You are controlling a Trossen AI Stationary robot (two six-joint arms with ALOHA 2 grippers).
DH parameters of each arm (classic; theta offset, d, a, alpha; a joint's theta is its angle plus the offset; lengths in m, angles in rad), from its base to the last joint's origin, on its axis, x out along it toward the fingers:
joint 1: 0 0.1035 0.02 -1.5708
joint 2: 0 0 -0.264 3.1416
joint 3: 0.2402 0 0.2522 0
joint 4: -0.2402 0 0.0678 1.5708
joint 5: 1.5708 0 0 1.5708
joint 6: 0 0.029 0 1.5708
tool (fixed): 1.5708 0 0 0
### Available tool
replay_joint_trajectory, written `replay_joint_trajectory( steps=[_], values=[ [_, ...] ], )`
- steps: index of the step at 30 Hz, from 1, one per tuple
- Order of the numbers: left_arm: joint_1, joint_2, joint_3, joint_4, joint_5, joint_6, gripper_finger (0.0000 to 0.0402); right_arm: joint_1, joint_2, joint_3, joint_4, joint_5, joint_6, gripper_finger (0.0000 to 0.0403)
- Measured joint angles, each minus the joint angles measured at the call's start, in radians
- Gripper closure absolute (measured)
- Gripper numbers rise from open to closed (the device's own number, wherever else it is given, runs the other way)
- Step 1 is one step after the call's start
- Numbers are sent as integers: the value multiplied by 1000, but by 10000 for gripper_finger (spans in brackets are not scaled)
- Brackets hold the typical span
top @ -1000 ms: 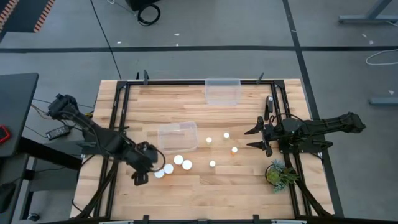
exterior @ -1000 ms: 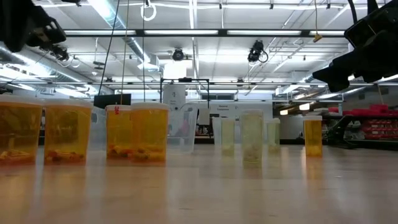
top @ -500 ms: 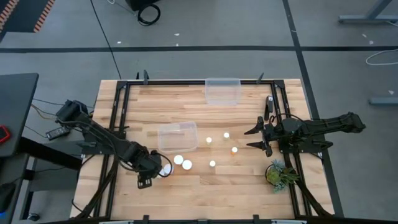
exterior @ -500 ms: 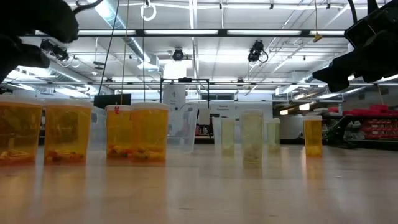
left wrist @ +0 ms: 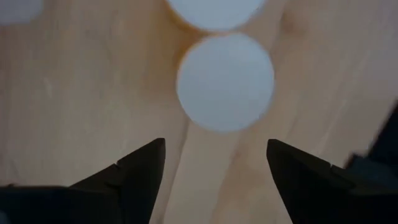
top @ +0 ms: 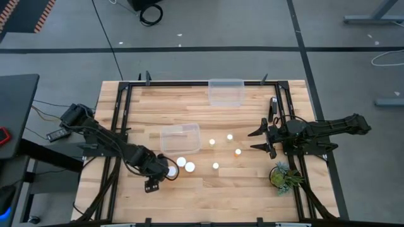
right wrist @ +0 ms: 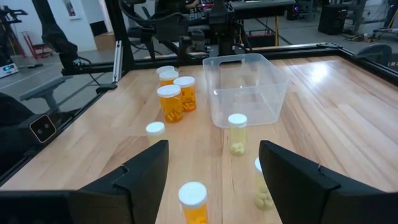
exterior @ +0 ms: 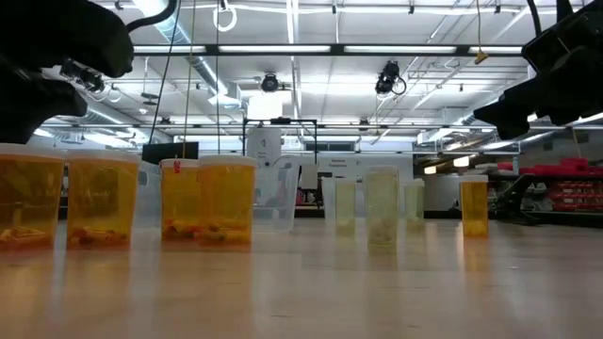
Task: Pick and place medicine bottles into bin by pill shape (circle, oval)
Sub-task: Put the large orange pill bottle into the bottom transparent bin
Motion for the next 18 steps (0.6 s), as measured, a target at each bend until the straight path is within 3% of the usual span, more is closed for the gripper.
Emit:
replay_joint_trajectory(
  steps=[18],
  values=[
    [11,73,0,118,-35,33,111,0,2,0,-15,0,0,146]
  ],
)
